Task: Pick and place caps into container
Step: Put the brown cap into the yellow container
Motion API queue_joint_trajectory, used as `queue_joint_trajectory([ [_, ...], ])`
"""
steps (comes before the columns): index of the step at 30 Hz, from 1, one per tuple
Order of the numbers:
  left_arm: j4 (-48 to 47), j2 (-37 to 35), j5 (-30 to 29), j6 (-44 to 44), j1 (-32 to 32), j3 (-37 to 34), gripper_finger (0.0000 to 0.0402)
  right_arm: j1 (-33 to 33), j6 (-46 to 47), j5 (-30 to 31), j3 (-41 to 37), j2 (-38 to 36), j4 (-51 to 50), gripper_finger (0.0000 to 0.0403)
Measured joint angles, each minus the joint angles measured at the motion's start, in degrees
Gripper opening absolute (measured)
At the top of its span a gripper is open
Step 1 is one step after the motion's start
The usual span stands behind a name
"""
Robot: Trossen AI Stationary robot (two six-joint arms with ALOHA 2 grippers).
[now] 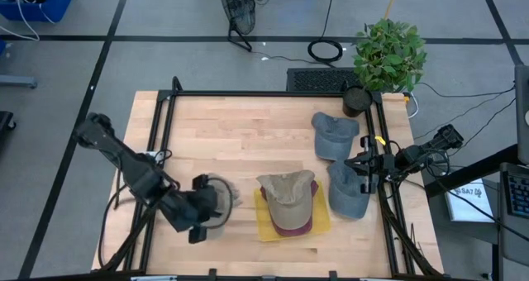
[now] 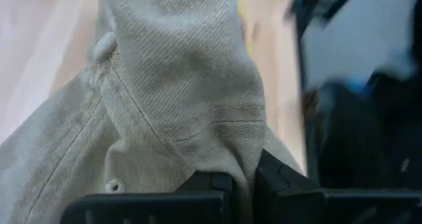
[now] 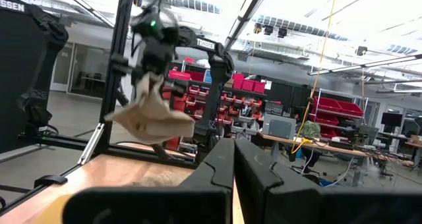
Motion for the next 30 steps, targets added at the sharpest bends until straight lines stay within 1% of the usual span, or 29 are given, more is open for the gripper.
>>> queue_joint_trajectory([
  [3,10.5,-0.2,-0.8,2.9,2.7,0.0,0.0016,0.0,0.0,0.0,0.0,0.0,0.0,0.0000],
  [7,22.9,1.2,-0.4,-0.8,7.4,0.1,0.0019,0.0,0.0,0.0,0.0,0.0,0.0,0.0000],
  [9,25.7,2.5,1.2,1.0,9.3,0.1,0.0015,0.0,0.1,0.0,0.0,0.0,0.0,0.0000],
  [11,26.3,3.8,3.1,3.3,11.1,0.4,0.0015,0.0,0.1,0.0,0.0,0.0,-0.2,0.0000],
  [15,25.3,7.6,5.6,3.5,14.6,4.3,0.0015,0.0,0.1,0.0,0.0,0.0,-0.2,0.0000],
  [20,21.7,15.5,9.2,5.8,16.6,14.0,0.0015,0.0,0.0,0.0,0.0,0.0,-0.2,0.0000],
  [22,19.7,19.1,8.9,5.1,16.7,19.1,0.0015,0.0,0.0,0.0,0.0,0.0,-0.2,0.0000],
  [24,16.8,22.8,6.9,2.8,16.8,23.7,0.0015,0.0,0.0,0.0,0.0,0.0,-0.2,0.0000],
  [28,7.0,30.4,5.9,-2.1,17.7,31.8,0.0015,0.0,0.1,0.0,0.0,0.0,-0.2,0.0000],
  [30,3.1,34.1,5.8,-2.8,18.4,35.2,0.0015,0.0,0.3,0.0,0.0,0.0,-0.2,0.0000],
])
